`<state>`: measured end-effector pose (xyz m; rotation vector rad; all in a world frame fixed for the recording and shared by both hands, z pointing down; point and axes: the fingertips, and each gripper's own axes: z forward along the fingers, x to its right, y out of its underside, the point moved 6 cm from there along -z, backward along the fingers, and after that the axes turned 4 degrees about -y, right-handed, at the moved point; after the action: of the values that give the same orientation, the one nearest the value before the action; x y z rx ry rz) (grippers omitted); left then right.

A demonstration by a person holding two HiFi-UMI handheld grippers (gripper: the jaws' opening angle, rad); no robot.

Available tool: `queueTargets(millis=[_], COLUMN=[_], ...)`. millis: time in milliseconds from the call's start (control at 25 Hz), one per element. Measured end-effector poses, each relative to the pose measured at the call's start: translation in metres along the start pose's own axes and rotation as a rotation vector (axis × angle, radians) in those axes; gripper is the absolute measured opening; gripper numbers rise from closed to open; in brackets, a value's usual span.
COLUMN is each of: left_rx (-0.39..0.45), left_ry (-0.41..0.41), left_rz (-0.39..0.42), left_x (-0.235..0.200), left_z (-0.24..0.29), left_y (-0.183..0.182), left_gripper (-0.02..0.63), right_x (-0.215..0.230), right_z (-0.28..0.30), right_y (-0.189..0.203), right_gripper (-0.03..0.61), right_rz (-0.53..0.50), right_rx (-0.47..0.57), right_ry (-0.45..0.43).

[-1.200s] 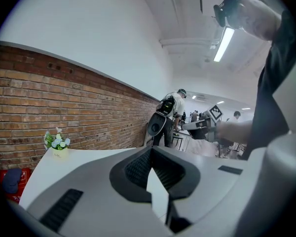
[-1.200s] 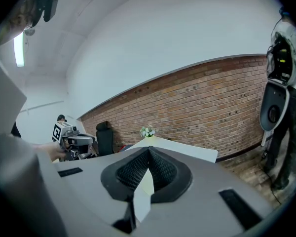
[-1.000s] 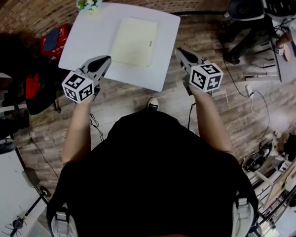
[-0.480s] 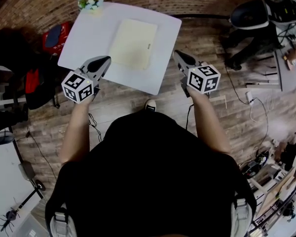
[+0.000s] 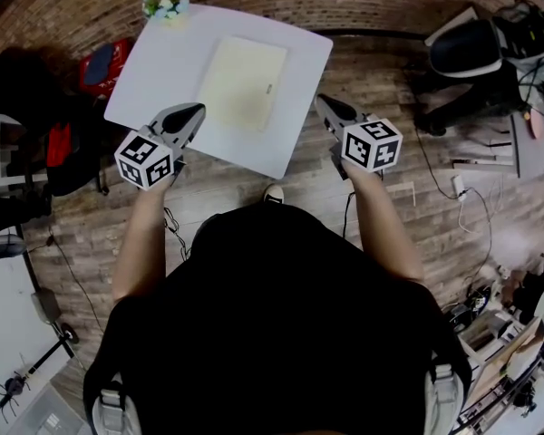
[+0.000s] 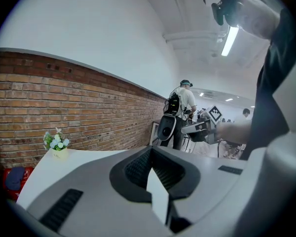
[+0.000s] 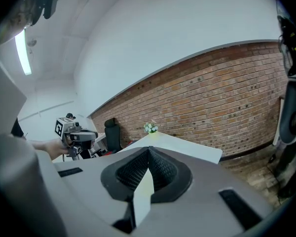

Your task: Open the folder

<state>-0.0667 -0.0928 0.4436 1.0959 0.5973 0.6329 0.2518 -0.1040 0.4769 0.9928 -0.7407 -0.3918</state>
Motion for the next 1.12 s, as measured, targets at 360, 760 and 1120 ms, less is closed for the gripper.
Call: queueTargets(millis=[360, 760, 1120], left_rx=[-0.01, -0.02, -0.036], left_ry=[-0.007, -0.008, -0.003], left_rz=[-0.003, 0.001, 0.008], left_x=[0.008, 0.011, 0.007], left_z=[0.016, 0.029, 0.037], left_y=[0.001, -0.002, -0.004], left_gripper=[0.012, 0.011, 0.012], right_x=[0.017, 0.028, 0.03], right_z=[0.002, 0.001, 0.006], right_y=[0.003, 0.006, 0.008], right_gripper=[0.023, 0.025, 0.025], right_rz=[-0.001, -0.001, 0.012], right_rx=[-0.019, -0.043, -0.052], right_ry=[-0.026, -0.048, -0.056])
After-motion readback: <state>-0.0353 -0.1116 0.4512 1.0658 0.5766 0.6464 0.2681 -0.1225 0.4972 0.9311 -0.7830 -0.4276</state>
